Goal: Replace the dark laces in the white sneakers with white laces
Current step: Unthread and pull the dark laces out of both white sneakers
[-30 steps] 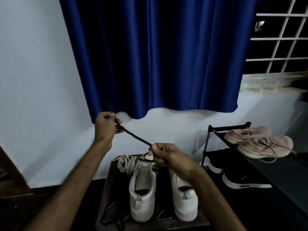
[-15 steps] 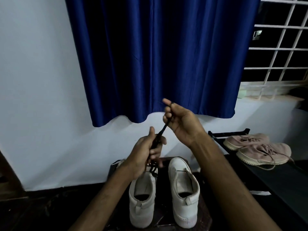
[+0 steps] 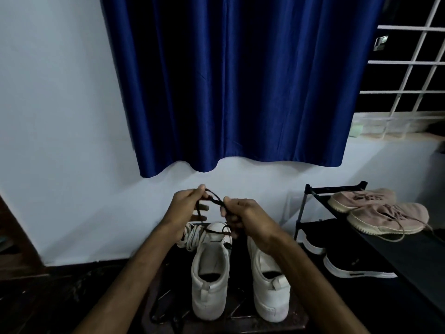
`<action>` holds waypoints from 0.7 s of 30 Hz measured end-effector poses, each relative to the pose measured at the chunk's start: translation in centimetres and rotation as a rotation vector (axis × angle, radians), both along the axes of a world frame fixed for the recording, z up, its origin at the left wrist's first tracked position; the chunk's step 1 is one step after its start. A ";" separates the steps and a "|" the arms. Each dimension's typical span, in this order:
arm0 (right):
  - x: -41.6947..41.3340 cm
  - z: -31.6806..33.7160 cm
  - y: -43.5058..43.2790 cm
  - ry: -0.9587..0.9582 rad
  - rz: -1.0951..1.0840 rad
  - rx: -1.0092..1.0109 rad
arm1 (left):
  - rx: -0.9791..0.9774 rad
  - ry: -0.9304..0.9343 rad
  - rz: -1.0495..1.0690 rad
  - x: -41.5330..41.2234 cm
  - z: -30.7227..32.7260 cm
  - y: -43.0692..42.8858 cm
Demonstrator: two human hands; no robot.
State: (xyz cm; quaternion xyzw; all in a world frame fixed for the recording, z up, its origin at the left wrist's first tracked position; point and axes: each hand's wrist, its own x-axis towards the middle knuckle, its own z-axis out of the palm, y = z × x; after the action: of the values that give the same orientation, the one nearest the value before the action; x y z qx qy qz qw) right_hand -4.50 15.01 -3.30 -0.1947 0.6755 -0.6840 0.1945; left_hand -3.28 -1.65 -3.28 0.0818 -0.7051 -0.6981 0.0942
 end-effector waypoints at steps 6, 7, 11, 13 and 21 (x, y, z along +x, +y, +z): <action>-1.2 1.3 0.1 0.287 -0.149 0.014 | -0.113 -0.056 -0.123 0.0 -2.3 3.7; -1.4 1.1 -0.1 0.254 -0.154 -0.039 | -0.098 -0.045 -0.149 0.0 -2.4 4.5; -2.8 -1.0 -0.9 -0.140 -0.164 -0.457 | 0.097 -0.092 -0.226 0.1 -2.8 7.2; -3.9 -1.8 -0.6 -0.326 -0.294 -0.581 | 0.056 -0.114 -0.274 0.5 -3.5 7.7; -6.9 -4.4 1.0 0.049 -0.570 0.023 | -0.357 -0.090 -0.503 1.4 -2.8 4.7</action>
State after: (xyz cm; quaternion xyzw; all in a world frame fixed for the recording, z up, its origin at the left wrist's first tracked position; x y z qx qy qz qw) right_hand -11.38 16.01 -7.70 -0.0113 0.7154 -0.6984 -0.0197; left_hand -1.83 3.09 -6.08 -0.0823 -0.8180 -0.5605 -0.1000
